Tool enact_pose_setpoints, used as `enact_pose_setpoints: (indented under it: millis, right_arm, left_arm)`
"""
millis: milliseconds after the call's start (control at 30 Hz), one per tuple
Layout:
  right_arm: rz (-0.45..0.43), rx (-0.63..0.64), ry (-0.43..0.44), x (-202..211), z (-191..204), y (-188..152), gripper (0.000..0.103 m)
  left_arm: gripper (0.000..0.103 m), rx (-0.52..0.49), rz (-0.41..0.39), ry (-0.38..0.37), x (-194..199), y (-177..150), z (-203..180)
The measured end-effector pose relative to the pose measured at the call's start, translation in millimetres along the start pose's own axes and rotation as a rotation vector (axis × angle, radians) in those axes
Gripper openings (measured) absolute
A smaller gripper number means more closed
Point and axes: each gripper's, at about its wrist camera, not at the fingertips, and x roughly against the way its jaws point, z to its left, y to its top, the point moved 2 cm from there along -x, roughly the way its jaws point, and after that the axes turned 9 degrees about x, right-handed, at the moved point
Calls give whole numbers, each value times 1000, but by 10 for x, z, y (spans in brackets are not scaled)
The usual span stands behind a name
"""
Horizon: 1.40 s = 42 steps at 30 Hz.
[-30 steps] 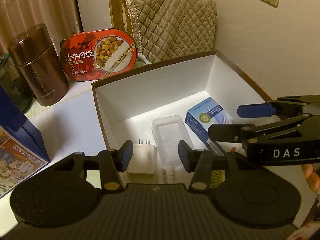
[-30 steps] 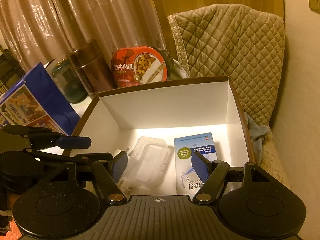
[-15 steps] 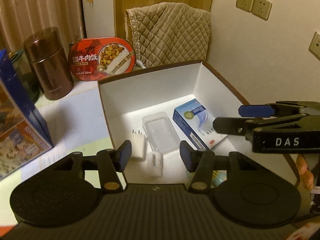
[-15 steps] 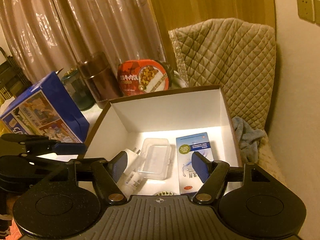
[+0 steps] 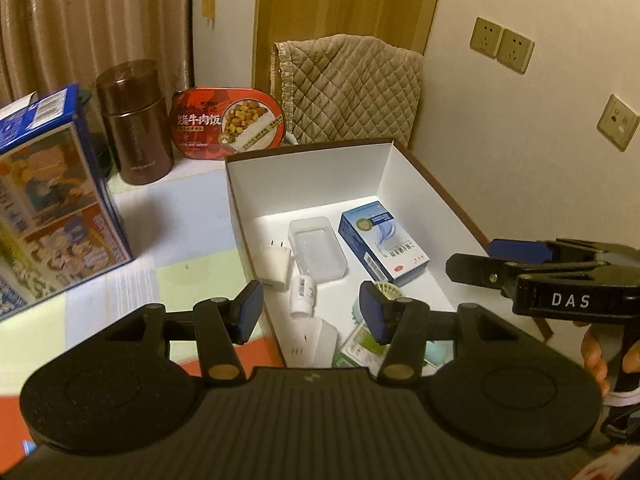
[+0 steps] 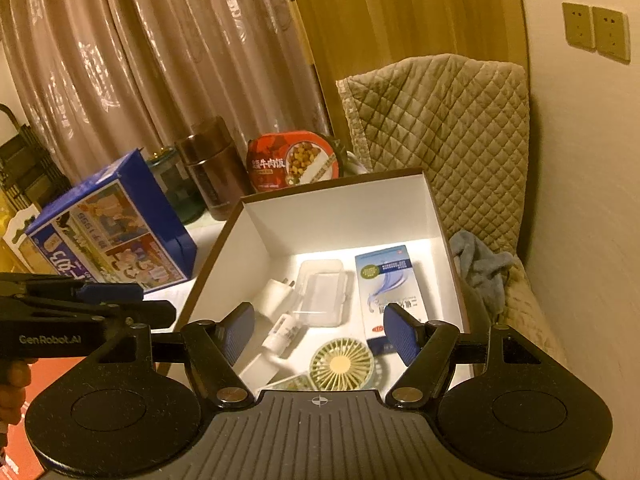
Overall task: Organize rigid objects
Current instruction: 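Move both tools back over the mat toward the toothpaste tube and clip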
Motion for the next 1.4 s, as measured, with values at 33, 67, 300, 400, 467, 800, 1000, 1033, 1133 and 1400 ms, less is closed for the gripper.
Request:
enact_pose_setpoints:
  millis: [33,67,300,400,467,800,1000,1033,1133,1400]
  right_arm:
    - [-1,-2,0,41,16,-16,68]
    - [-1,-2,3,82,42,-35,68]
    - [-10,-5,24,343,261,-181,68]
    - [-11,-23,24,441,358,-253,68]
    - [-11,-32,31,492,420,-306,68]
    - [17,-22,53,660,760,-520,68]
    - [43,13,67,690,999,-647,68]
    - [49,18,72,686,1042,-672,68]
    - [65,34,93,673,1177,-745,68]
    - [117,89,170,557,1534,-896,68]
  left_arm:
    - [49,5,-1,-3,49,-35,-2]
    - [49,8,-2,-5,94,-67,-3]
    - [49,20,-15,-1,375,-269,18]
    - [49,27,-24,1,510,-357,57]
    - [49,34,-27,0,589,-408,90]
    - [49,78,-13,0,937,-753,328]
    - [49,91,-14,8,1127,-947,477]
    - [49,91,-12,14,1151,-980,503]
    - [49,99,-4,20,1215,-1057,581]
    - [49,122,9,50,1346,-1230,801]
